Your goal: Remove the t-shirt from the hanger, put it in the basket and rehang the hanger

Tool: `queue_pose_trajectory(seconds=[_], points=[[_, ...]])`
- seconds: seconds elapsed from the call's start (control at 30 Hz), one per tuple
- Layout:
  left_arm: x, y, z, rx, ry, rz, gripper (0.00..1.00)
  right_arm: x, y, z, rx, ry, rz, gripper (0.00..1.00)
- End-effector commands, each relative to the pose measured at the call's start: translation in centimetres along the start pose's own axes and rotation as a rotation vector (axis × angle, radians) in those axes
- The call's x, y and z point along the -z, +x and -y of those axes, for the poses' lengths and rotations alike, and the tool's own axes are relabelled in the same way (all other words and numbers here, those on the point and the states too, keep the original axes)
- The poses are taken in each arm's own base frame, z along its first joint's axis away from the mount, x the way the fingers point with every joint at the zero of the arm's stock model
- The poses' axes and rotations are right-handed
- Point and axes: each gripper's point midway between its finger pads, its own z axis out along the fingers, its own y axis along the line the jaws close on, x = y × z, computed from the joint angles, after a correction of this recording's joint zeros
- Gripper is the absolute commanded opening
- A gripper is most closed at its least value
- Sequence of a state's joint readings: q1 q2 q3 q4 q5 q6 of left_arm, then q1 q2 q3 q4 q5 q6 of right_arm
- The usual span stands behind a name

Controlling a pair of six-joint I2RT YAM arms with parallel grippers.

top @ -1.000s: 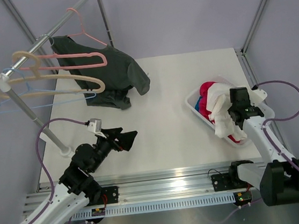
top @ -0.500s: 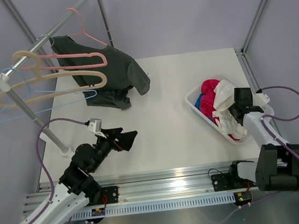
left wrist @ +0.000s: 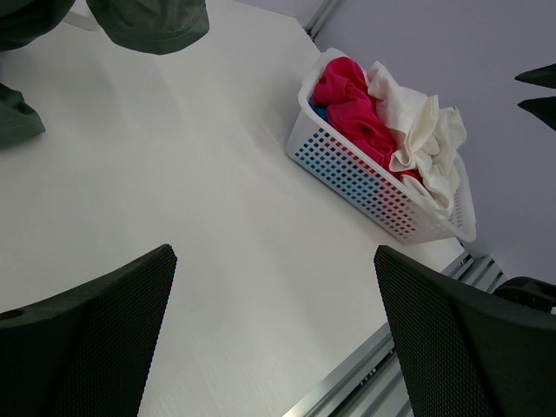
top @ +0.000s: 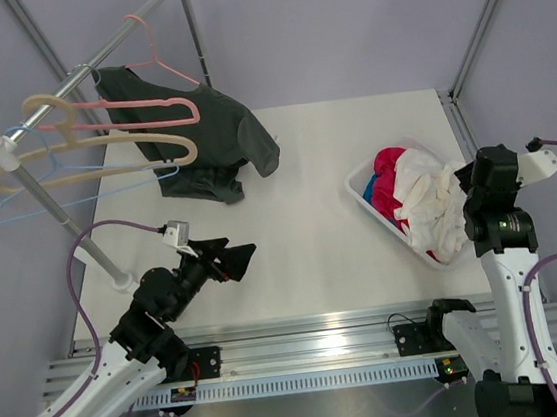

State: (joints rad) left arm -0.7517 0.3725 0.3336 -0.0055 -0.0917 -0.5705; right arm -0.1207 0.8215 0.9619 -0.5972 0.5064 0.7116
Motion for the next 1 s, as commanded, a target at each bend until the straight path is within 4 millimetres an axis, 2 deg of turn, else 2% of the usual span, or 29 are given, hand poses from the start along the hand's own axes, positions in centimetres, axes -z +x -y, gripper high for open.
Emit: queue_pose_trajectory(seconds=[0.0, 0.03, 0.07, 0.1, 0.13, 0.17, 0.2, 0.27, 0.33, 0.57, 0.63, 0.67, 0.73, 0.87, 0.97], points=[[0.2, -2.2, 1.5, 0.014, 0.044, 0.069, 0.99, 1.7, 1.8, -1.0, 0.097, -0.111, -0.126, 0.45], [0.1, -2.2, 1.4, 0.014, 0.042, 0.069, 0.99, 2.3, 2.9, -1.4, 0.105, -0.149, -0.183, 0.21], [0.1, -2.3, 1.5, 0.014, 0.043, 0.070, 0.99, 3.2, 5.1, -2.3, 0.102, -0.234, -0.284, 0.11], [0.1, -2.4, 1.5, 0.014, 0.045, 0.073, 0.99, 4.2, 5.6, -2.7, 0.080, -0.294, -0.307, 0.04], [0.1, -2.4, 1.6, 0.016, 0.045, 0.071, 0.99, 4.7, 6.5, -3.2, 0.068, -0.350, -0.335, 0.00], [0.1, -2.5, 1.7, 0.016, 0.048, 0.072, 0.99, 5.8, 9.2, -3.5, 0.061, -0.443, -0.439, 0.00], [0.1, -2.5, 1.8, 0.017, 0.052, 0.072, 0.99, 6.9, 9.5, -4.1, 0.037, -0.504, -0.457, 0.00], [0.0, -2.4, 1.8, 0.019, 0.051, 0.069, 0.99, 7.8, 11.3, -4.3, 0.023, -0.564, -0.533, 0.00], [0.0, -2.2, 1.6, 0.021, 0.046, 0.065, 0.99, 7.7, 12.1, -4.1, 0.015, -0.570, -0.559, 0.00], [-0.1, -1.3, 1.1, 0.043, 0.042, 0.055, 0.99, 1.1, 15.0, 0.2, 0.011, -0.244, -0.520, 0.00], [0.0, -1.3, 1.5, 0.048, 0.060, 0.050, 0.99, -1.1, 14.8, 2.8, -0.003, -0.074, -0.442, 0.00], [0.1, -1.3, 1.7, 0.046, 0.068, 0.047, 0.99, -1.9, 15.1, 3.5, -0.001, -0.031, -0.431, 0.00], [0.1, -1.3, 1.8, 0.046, 0.072, 0.044, 0.99, -2.7, 14.4, 4.5, -0.005, 0.036, -0.375, 0.00], [0.3, -1.5, 2.0, 0.045, 0.081, 0.050, 0.99, -3.5, 12.8, 4.7, -0.063, 0.071, -0.274, 0.00], [0.3, -1.4, 2.0, 0.048, 0.087, 0.048, 0.99, -4.8, 12.9, 5.9, -0.050, 0.151, -0.239, 0.00]])
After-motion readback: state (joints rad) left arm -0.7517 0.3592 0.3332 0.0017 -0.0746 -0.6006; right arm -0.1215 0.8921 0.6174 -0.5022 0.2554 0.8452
